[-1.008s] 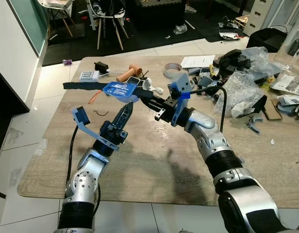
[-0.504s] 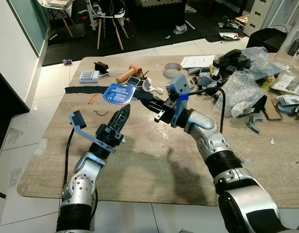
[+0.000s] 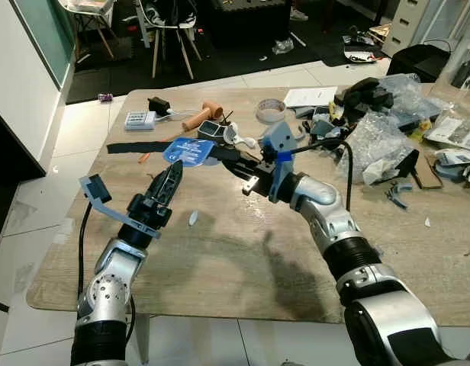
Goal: Picking trash to rubbish bin
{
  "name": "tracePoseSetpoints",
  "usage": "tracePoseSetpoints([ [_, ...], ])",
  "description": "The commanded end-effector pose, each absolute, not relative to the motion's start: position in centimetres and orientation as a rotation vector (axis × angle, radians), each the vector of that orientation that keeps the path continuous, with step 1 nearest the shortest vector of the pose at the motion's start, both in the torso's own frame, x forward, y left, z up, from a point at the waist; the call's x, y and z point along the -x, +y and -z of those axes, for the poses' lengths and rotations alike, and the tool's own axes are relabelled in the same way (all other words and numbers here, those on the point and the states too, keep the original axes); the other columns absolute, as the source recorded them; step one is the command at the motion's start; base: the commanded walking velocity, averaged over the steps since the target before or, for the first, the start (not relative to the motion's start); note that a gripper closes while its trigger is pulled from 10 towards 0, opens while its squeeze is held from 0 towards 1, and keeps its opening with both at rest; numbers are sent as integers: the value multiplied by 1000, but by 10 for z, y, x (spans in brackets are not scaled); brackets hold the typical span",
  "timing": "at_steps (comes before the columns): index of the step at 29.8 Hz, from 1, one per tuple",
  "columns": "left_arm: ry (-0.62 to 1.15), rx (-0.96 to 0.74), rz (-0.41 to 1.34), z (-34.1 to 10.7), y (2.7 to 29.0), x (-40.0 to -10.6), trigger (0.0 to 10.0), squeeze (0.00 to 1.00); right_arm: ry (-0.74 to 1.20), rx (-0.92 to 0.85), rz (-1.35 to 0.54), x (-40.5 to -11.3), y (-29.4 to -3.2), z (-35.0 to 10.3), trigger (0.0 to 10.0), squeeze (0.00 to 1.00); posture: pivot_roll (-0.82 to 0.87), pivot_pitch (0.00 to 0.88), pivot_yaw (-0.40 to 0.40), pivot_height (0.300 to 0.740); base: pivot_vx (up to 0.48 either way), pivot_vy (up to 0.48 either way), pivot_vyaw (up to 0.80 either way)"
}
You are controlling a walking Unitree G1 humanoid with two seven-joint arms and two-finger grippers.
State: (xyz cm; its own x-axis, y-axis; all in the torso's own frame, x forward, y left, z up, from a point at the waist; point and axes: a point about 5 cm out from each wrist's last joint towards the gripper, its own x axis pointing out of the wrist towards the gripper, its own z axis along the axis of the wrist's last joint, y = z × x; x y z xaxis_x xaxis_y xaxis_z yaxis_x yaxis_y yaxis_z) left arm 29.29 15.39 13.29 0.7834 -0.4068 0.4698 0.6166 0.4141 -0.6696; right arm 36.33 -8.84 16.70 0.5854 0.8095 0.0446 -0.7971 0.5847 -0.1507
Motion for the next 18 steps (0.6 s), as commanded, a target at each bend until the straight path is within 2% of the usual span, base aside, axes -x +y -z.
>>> tracePoseSetpoints([
  [1, -202, 933, 665, -129, 144, -294, 10000, 0, -97, 144, -947, -362, -86, -162, 0, 0, -11, 39, 54, 740, 0, 0, 0],
  [18, -135, 949, 605, -121, 135, -301, 10000, 0, -79, 223, -945, -361, -85, -156, 0, 0, -16, 38, 57, 740, 0, 0, 0],
])
